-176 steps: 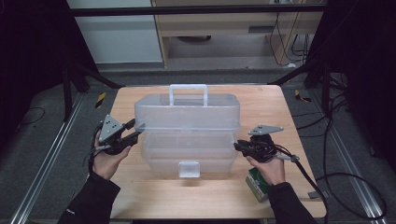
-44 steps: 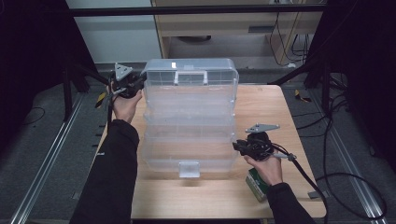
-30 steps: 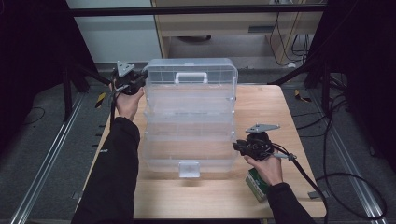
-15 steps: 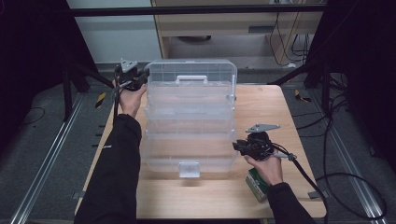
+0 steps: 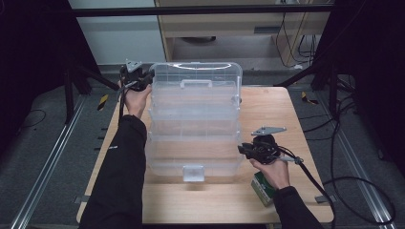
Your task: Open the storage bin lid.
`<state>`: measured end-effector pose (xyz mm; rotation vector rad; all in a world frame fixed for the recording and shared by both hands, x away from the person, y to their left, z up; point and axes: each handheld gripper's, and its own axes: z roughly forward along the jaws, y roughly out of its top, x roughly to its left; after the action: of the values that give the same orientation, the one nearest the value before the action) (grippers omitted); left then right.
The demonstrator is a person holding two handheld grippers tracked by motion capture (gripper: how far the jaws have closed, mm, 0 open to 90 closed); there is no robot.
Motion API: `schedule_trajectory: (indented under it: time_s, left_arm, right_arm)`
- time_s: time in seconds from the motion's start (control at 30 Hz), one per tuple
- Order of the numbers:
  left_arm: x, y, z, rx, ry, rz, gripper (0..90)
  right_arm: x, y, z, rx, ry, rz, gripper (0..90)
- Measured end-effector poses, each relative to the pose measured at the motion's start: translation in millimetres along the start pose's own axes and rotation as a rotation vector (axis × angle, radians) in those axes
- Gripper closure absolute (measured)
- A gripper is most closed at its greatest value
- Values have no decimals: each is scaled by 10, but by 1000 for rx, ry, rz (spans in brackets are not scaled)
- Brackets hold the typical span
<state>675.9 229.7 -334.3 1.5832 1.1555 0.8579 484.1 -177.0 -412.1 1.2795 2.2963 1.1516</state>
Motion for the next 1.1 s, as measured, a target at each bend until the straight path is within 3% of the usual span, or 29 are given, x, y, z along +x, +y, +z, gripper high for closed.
schedule_trajectory:
  time_s: [0.83, 1.0, 1.1]
  left_arm:
    - [29, -29, 99, 41, 7, 16, 832]
    - [52, -37, 122, 52, -3, 13, 696]
    - [137, 12, 16, 48, -14, -24, 675]
  right_arm:
    - [2, -2, -13, 4, -8, -24, 744]
    - [5, 1, -14, 8, -10, -21, 744]
    - [3, -4, -14, 5, -9, -19, 745]
